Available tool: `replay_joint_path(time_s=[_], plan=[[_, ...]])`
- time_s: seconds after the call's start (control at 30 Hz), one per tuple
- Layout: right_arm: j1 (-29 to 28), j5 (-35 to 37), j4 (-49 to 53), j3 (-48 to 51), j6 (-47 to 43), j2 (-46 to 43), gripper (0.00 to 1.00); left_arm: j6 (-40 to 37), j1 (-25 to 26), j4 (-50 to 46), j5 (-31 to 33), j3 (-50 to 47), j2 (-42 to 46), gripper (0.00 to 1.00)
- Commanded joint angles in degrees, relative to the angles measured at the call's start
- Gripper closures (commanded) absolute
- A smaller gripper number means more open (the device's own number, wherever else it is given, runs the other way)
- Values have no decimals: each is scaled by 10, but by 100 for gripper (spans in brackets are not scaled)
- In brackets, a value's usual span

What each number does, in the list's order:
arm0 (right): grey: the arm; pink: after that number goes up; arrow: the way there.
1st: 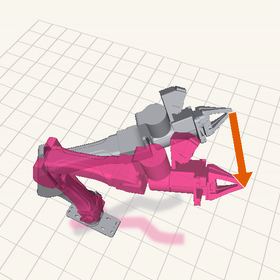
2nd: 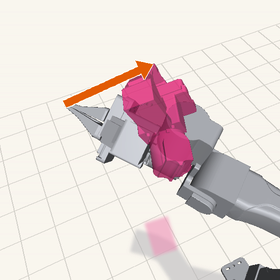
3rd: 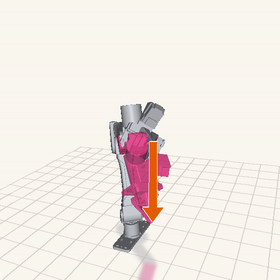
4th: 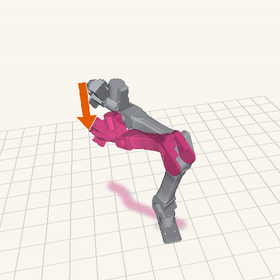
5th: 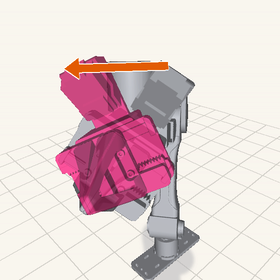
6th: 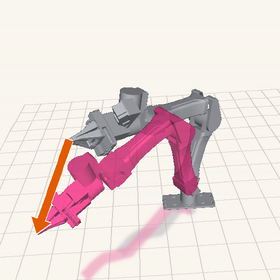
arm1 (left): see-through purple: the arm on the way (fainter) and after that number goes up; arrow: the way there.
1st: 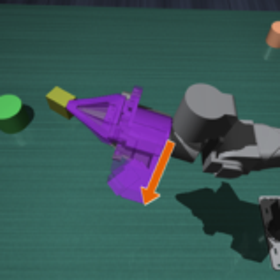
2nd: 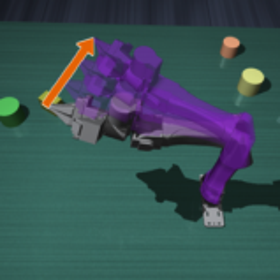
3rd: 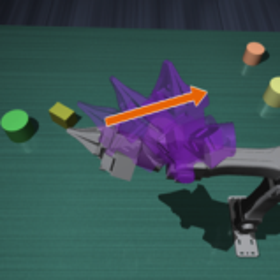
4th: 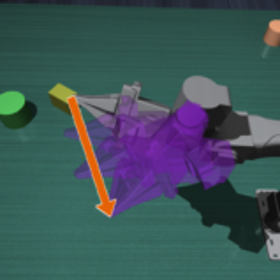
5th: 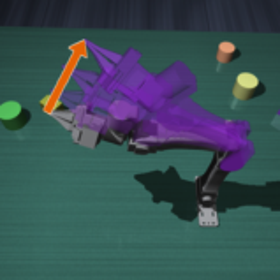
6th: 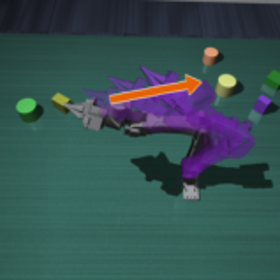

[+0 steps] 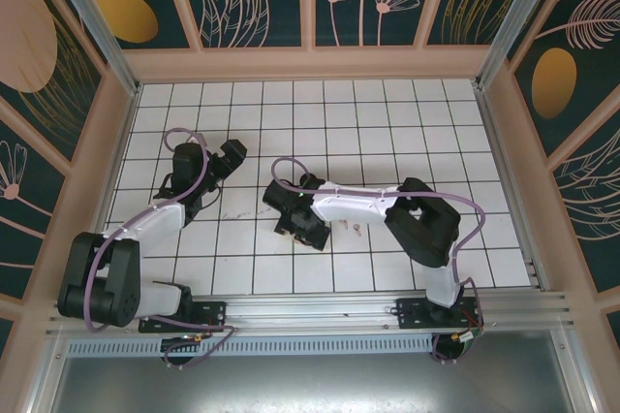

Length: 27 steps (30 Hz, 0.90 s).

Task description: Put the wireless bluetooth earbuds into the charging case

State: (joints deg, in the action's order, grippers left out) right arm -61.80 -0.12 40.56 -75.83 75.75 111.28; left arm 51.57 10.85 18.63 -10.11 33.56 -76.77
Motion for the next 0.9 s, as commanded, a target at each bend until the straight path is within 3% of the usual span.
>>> replay_joint_path(time_s=[0.0, 0.87], plan=[[2, -7, 16, -22, 18, 14, 20, 2, 2, 14, -12, 13, -8, 1], [18, -1, 14, -23, -3, 22, 33, 9, 2, 11, -18, 18, -21, 1]])
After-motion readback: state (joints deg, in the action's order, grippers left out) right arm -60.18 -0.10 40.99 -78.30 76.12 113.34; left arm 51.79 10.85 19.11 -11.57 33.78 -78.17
